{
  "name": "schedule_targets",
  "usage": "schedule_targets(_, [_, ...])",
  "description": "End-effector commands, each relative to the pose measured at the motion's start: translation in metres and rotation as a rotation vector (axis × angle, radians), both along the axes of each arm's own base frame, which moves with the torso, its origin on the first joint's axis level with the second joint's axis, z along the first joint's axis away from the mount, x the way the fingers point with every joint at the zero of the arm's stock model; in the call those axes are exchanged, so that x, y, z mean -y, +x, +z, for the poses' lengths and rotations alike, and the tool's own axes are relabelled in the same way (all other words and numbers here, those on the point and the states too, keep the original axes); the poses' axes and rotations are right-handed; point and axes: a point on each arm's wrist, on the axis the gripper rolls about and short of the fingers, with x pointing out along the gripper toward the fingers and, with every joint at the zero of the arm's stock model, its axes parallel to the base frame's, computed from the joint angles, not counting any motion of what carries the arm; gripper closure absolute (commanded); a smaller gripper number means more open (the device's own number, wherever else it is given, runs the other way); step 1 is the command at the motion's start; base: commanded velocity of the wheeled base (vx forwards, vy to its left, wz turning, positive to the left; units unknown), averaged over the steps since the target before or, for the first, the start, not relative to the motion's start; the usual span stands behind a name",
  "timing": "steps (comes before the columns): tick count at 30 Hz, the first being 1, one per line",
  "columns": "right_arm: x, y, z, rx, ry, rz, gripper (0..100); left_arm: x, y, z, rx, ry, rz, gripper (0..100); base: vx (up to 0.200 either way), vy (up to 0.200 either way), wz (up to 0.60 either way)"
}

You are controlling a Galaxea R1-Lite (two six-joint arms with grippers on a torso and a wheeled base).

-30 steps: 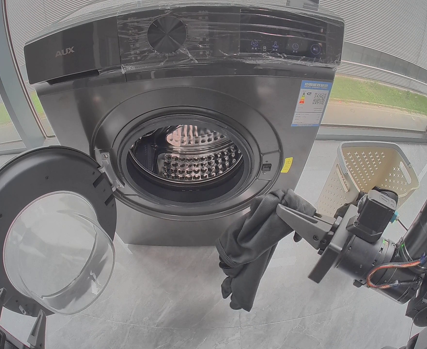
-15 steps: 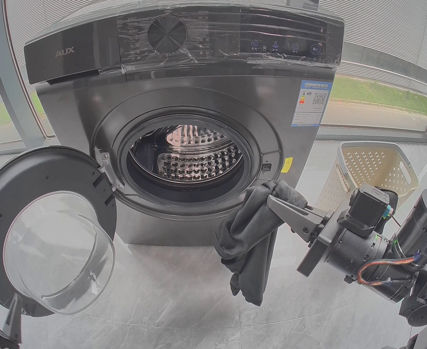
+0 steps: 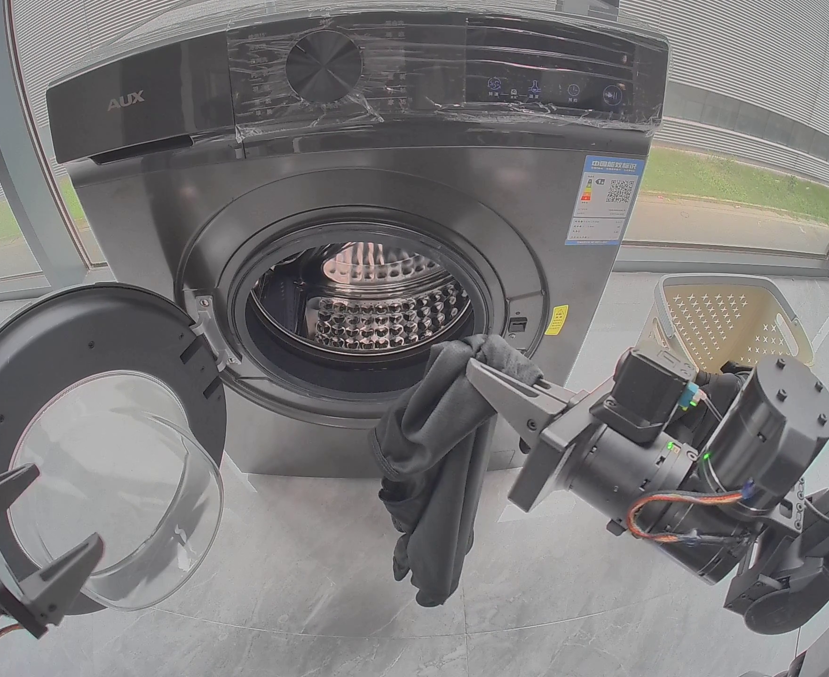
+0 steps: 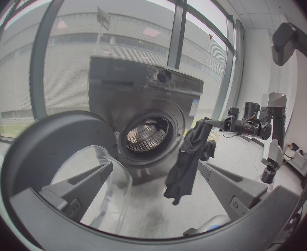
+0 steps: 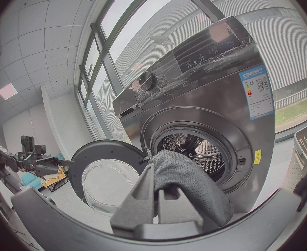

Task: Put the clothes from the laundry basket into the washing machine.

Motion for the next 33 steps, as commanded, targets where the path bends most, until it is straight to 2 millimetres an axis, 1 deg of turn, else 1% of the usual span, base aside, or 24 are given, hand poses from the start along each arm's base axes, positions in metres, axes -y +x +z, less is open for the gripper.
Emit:
schedule_targets(1, [-0.027,0.014,0.000,-0.058,0.037,-0.022,100,0.032,0.083,-0.027,-0.296,0.034,-0.256,0,0.000,0.000,0.00])
schedule_targets(2, [-0.029,0.014,0.003,-0.064,0.047,-0.024,100,0.037,0.091,-0.030,-0.314,0.040,-0.265,0,0.000,0.000,0.00])
schedule_targets(3, [-0.030,0.014,0.004,-0.063,0.051,-0.024,100,0.037,0.091,-0.030,-0.314,0.040,-0.265,0,0.000,0.000,0.00])
schedule_targets(4, [-0.031,0.016,0.007,-0.069,0.067,-0.026,100,0.043,0.104,-0.037,-0.350,0.060,-0.256,0,0.000,0.000,0.00])
schedule_targets(6, [-0.032,0.015,0.009,-0.068,0.071,-0.022,100,0.051,0.119,-0.045,-0.374,0.079,-0.257,0,0.000,0.000,0.00])
schedule_targets(8, [-0.032,0.015,0.008,-0.069,0.070,-0.022,100,0.056,0.126,-0.050,-0.386,0.084,-0.267,0,0.000,0.000,0.00])
schedule_targets(10, [-0.033,0.015,0.008,-0.063,0.078,-0.022,100,0.064,0.138,-0.059,-0.399,0.088,-0.286,0,0.000,0.000,0.00])
schedule_targets(13, [-0.033,0.015,0.009,-0.062,0.079,-0.020,100,0.072,0.148,-0.064,-0.401,0.086,-0.301,0,0.000,0.000,0.00])
schedule_targets(14, [-0.033,0.015,0.010,-0.060,0.083,-0.020,100,0.078,0.156,-0.068,-0.399,0.082,-0.308,0,0.000,0.000,0.00])
schedule_targets(18, [-0.031,0.012,0.012,-0.056,0.088,-0.018,100,0.083,0.165,-0.079,-0.427,0.086,-0.314,0,0.000,0.000,0.00])
schedule_targets(19, [-0.030,0.012,0.013,-0.056,0.089,-0.018,100,0.083,0.165,-0.079,-0.427,0.086,-0.314,0,0.000,0.000,0.00])
schedule_targets(20, [-0.029,0.011,0.014,-0.054,0.091,-0.018,100,0.088,0.167,-0.084,-0.447,0.093,-0.328,0,0.000,0.000,0.00])
schedule_targets(23, [-0.029,0.011,0.015,-0.052,0.094,-0.018,100,0.092,0.171,-0.092,-0.478,0.092,-0.342,0,0.000,0.000,0.00])
schedule_targets(25, [-0.030,0.010,0.015,-0.051,0.095,-0.015,100,0.099,0.177,-0.098,-0.499,0.083,-0.350,0,0.000,0.000,0.00])
schedule_targets(30, [-0.030,0.009,0.015,-0.050,0.097,-0.010,100,0.112,0.191,-0.109,-0.484,0.036,-0.361,0,0.000,0.000,0.00])
schedule_targets(33, [-0.030,0.008,0.015,-0.046,0.102,-0.007,100,0.117,0.201,-0.117,-0.460,0.015,-0.358,0,0.000,0.000,0.00])
